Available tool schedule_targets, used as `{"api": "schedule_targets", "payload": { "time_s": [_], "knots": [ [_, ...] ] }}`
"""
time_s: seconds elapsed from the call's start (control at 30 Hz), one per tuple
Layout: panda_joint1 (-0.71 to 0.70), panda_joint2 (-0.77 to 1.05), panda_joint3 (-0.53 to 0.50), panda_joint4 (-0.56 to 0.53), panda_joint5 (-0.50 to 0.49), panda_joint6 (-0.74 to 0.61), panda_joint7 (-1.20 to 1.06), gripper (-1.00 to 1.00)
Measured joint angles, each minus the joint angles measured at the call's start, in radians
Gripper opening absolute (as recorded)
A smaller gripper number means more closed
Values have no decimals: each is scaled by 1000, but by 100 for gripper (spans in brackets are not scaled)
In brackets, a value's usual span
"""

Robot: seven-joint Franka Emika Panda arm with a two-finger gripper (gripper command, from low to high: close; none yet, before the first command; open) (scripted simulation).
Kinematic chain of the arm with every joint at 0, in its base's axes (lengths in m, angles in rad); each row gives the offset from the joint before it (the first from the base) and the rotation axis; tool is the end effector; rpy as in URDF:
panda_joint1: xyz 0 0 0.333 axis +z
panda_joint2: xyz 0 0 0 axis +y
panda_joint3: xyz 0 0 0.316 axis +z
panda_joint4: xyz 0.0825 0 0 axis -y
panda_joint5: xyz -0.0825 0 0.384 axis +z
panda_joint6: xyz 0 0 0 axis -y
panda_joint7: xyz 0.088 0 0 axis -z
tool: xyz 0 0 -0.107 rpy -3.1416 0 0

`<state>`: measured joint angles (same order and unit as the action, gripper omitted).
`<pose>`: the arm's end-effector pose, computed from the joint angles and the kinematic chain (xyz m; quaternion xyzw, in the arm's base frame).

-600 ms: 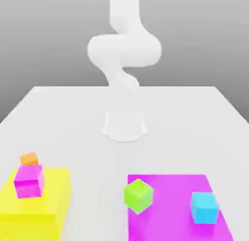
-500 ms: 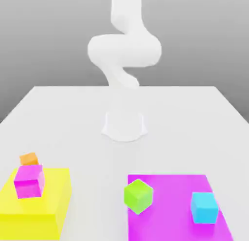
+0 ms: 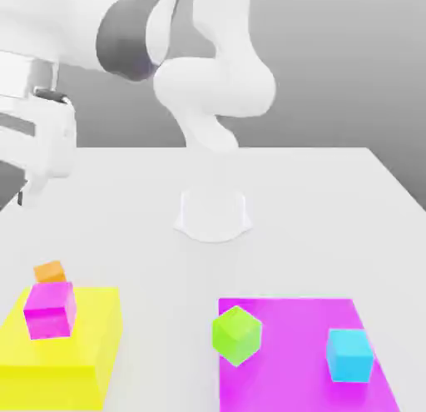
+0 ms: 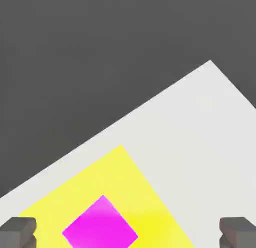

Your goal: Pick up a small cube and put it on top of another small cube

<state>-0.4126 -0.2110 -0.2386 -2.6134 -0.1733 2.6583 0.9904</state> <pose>0.3587 -0.2653 0.3472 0.7258 -0.6758 0.1284 0.0030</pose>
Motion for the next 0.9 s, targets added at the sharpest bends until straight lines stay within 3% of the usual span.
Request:
{"api": "schedule_targets", "payload": {
  "time_s": [0.17,0.3,0.5,0.53,0.77,0.9],
  "knots": [
    [-75,145,-87,-78,69,93,-34,0],
    [-156,265,-103,-138,220,167,-128,0],
    [-293,478,78,-110,444,324,-290,0],
    [-323,512,111,-103,459,352,-303,-100],
    [-333,520,123,-101,462,359,-306,-100],
    [-273,401,38,-128,357,266,-224,-100]
  ]
}}
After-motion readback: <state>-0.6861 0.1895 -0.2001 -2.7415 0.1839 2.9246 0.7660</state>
